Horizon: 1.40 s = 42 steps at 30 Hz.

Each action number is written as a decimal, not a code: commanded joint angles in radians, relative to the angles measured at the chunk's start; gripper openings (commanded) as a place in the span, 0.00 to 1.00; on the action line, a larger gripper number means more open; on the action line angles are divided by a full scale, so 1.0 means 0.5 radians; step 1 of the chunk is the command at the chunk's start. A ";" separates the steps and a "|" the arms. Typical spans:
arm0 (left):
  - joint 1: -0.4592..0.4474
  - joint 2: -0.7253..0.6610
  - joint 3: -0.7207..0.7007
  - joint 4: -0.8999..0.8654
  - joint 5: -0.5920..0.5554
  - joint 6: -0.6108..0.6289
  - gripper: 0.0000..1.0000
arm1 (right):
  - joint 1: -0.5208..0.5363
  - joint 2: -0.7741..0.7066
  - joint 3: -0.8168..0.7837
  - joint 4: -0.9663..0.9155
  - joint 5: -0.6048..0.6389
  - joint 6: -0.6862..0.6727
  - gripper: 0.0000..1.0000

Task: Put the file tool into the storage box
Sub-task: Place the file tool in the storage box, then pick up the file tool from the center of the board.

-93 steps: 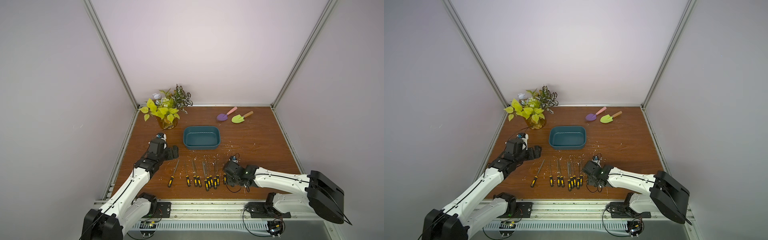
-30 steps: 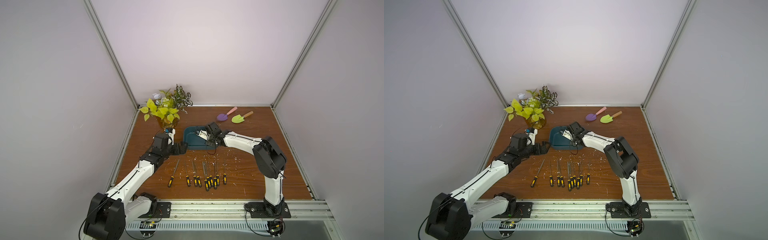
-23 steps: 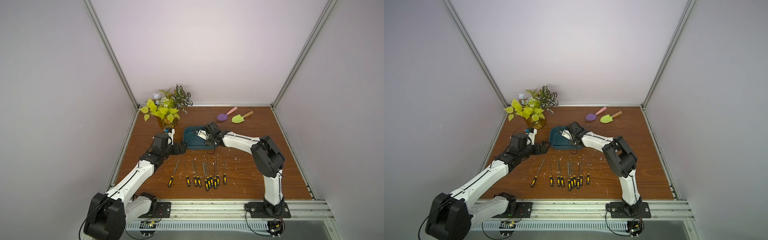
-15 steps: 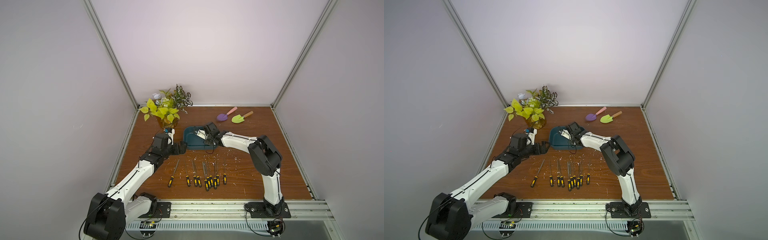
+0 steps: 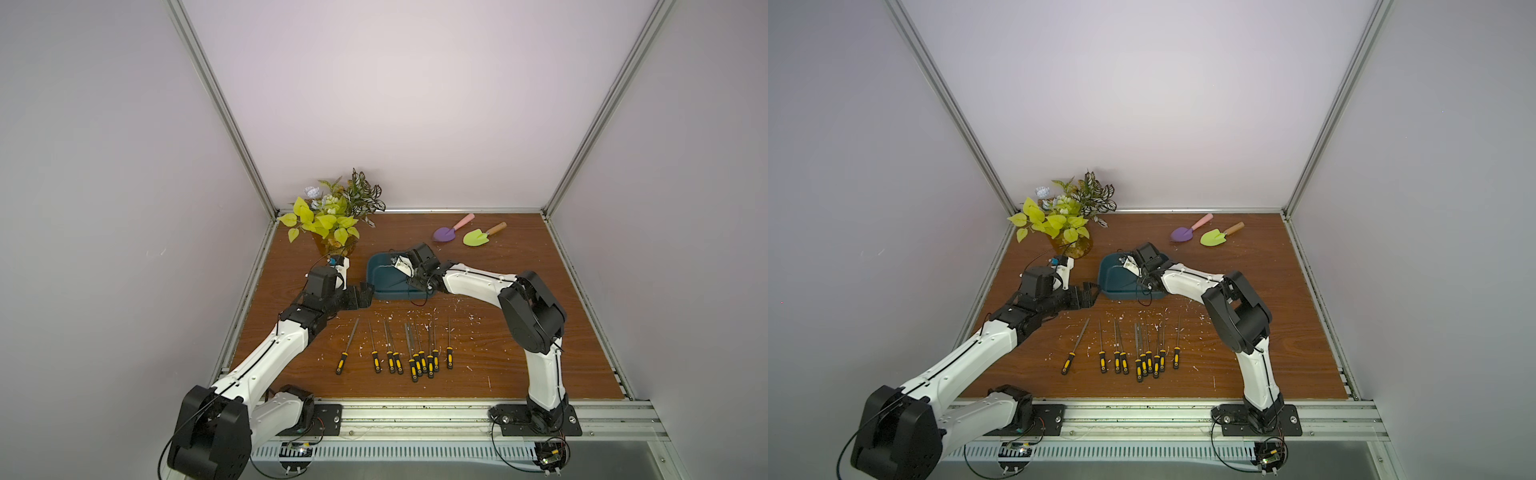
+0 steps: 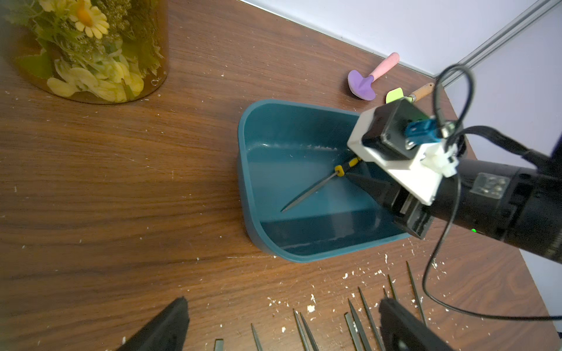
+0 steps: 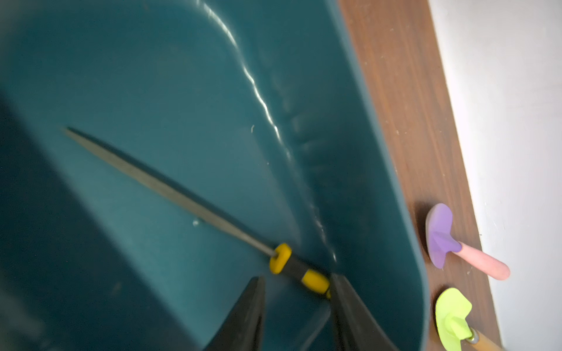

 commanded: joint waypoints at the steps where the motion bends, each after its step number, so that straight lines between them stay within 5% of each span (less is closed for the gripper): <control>1: 0.017 -0.013 0.031 -0.085 -0.007 -0.011 0.99 | 0.031 -0.300 0.069 -0.060 -0.022 0.317 0.42; 13: -0.069 -0.407 -0.155 -0.292 0.003 -0.232 0.99 | 0.035 -1.260 -0.705 -0.112 -0.292 1.595 0.46; 23: -0.078 -0.400 -0.099 -0.336 -0.091 0.013 0.99 | 0.048 -2.107 -1.677 -0.017 -0.444 2.618 0.47; 29: -0.080 -0.273 -0.052 -0.354 -0.102 -0.012 0.99 | 0.204 -2.176 -1.864 -0.066 -0.449 2.845 0.48; 42: -0.080 -0.403 -0.099 -0.322 -0.209 -0.032 0.99 | 0.520 -1.763 -1.819 -0.230 -0.314 2.972 0.50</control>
